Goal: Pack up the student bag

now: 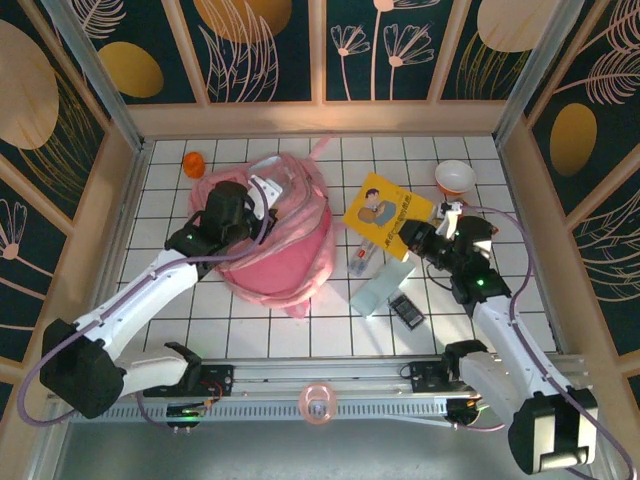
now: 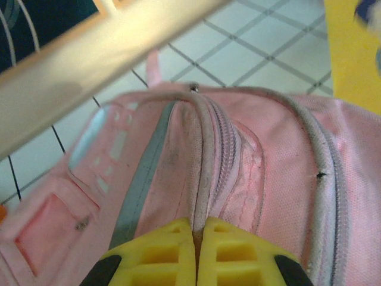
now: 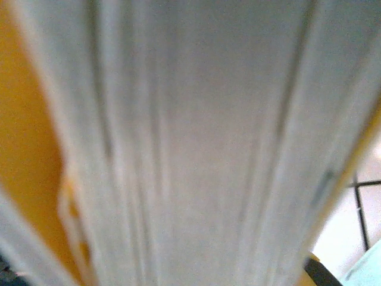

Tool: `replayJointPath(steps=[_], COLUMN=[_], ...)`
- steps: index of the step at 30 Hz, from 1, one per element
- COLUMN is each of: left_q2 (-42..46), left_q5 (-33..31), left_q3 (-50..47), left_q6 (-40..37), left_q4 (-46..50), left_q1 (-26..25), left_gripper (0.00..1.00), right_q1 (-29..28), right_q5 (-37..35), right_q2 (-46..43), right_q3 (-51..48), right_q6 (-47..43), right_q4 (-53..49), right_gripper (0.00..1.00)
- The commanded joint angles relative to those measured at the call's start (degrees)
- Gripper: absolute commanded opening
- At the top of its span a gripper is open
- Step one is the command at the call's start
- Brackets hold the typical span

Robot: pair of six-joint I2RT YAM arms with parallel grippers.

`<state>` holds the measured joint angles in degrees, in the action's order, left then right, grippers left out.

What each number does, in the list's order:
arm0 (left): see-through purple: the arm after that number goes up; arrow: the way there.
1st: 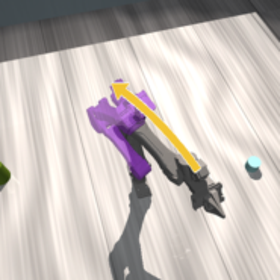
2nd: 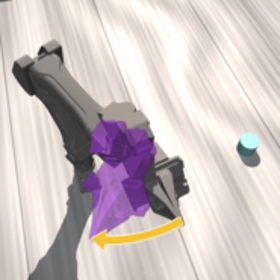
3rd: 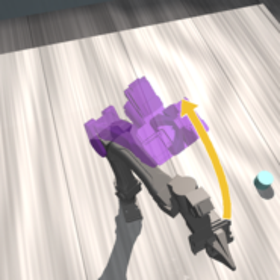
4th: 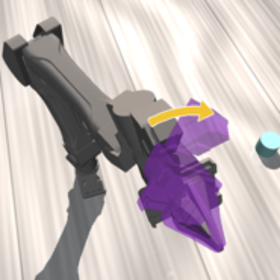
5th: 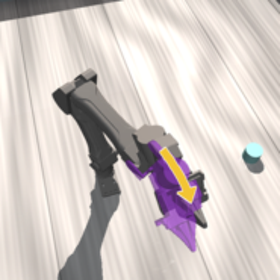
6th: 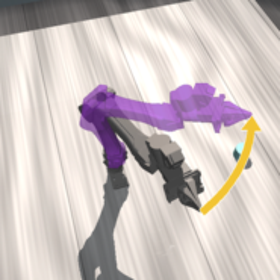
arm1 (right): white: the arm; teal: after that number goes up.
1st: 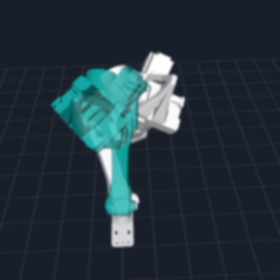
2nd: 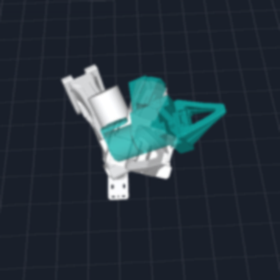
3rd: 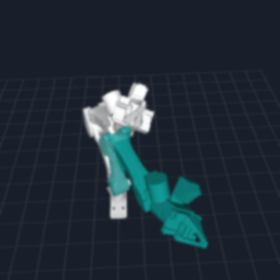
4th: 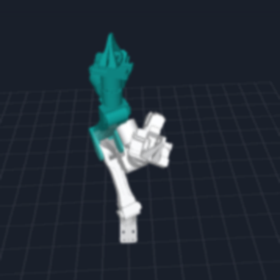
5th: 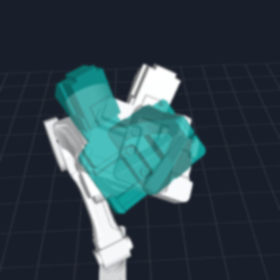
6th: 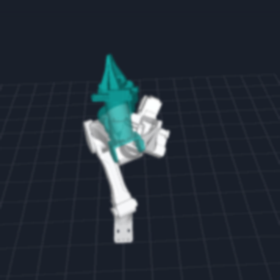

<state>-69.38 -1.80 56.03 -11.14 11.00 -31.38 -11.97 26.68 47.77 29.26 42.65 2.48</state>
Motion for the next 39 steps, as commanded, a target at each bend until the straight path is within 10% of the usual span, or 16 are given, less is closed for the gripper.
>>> replayJointPath(steps=[1,15,30,39], left_q2=[-0.55,-8.61,-7.38,-7.28], left_q5=[-0.01,-8.16,-6.55,-3.83], left_q3=[5.75,14.08,14.55,15.53], left_q6=[6.25,9.86,9.65,10.25], left_q4=[-3.89,-4.24,-4.84,-5.14], left_q1=[0.13,0.09,0.17,0.22], left_gripper=[0.0,0.0,0.0,0.0], right_q1=[-5.64,-43.46,-46.21,-44.01], right_q5=[-6.6,-46.95,-48.86,-47.93], right_q2=[-2.44,-2.28,36.54,58.57], right_q3=[3.36,-4.15,4.72,19.38], right_q6=[8.47,40.73,33.9,38.14], right_q4=[3.98,13.88,58.88,63.37], right_gripper=[0.0,0.0,0.0,0.0])
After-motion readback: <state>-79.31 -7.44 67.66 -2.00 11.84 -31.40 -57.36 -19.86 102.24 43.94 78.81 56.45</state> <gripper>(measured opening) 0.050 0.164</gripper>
